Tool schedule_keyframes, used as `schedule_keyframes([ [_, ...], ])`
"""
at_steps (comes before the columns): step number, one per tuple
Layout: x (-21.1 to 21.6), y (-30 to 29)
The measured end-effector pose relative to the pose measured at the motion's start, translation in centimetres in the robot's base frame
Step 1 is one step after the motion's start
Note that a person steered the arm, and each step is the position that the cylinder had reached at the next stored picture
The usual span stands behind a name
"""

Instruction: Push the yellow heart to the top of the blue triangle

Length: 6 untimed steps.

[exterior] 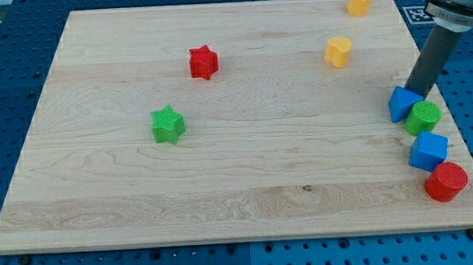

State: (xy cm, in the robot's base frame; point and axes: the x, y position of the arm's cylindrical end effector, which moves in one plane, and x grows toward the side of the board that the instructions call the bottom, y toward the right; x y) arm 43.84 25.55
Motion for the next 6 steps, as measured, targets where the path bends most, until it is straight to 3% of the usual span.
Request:
schedule_keyframes([
  [2,1.3,4.0],
  [6,2.5,3.2],
])
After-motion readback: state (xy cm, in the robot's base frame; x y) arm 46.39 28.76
